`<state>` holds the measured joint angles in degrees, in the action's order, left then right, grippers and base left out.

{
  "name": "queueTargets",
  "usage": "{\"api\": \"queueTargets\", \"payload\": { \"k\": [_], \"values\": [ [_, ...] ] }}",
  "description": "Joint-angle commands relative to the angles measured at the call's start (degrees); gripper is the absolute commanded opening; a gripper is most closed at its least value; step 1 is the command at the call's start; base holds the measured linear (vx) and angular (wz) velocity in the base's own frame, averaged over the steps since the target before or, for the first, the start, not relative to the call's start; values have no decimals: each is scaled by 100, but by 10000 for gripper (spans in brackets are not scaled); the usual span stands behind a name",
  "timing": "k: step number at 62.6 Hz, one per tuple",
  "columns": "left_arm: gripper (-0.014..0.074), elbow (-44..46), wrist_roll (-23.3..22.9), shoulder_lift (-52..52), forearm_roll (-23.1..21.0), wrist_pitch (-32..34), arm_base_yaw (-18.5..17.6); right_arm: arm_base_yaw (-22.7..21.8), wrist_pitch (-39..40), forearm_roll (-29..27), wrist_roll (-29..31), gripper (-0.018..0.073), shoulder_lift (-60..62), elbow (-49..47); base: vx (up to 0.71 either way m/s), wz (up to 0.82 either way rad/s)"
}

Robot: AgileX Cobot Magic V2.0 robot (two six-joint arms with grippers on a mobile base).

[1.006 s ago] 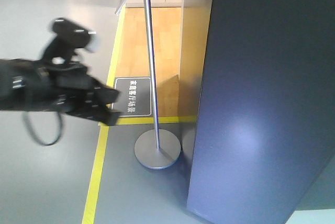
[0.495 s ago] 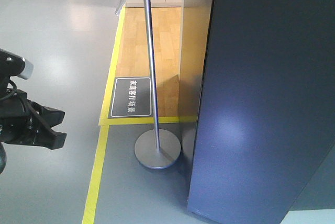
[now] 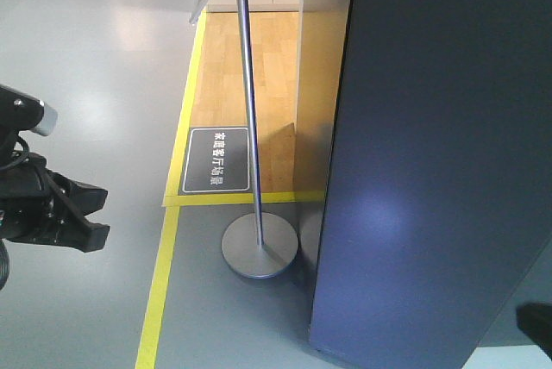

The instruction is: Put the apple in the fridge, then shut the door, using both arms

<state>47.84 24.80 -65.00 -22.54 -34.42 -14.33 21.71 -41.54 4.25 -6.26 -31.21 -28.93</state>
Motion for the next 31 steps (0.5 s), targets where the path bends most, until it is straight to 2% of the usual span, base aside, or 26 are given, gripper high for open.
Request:
{"api": "queueTargets", "payload": {
  "k": [1,10,16,23,31],
  "values": [
    [-6,156,-8,144,-107,251,7,10,635,481,-298,-11,-575,-281,0,0],
    [-6,156,-8,144,-107,251,7,-32,576,1179,-888,-5,-1357,-701,0,0],
    [-6,156,-8,144,-107,258,7,-357,613,1214,-959,-4,-1758,-882,0,0],
    [-6,156,-8,144,-107,258,7,-1117,863,1029,-912,-4,-2072,-969,0,0],
    [-6,156,-8,144,-107,258,7,-2098,1596,627,-590,-4,-2284,-969,0,0]
  ]
}}
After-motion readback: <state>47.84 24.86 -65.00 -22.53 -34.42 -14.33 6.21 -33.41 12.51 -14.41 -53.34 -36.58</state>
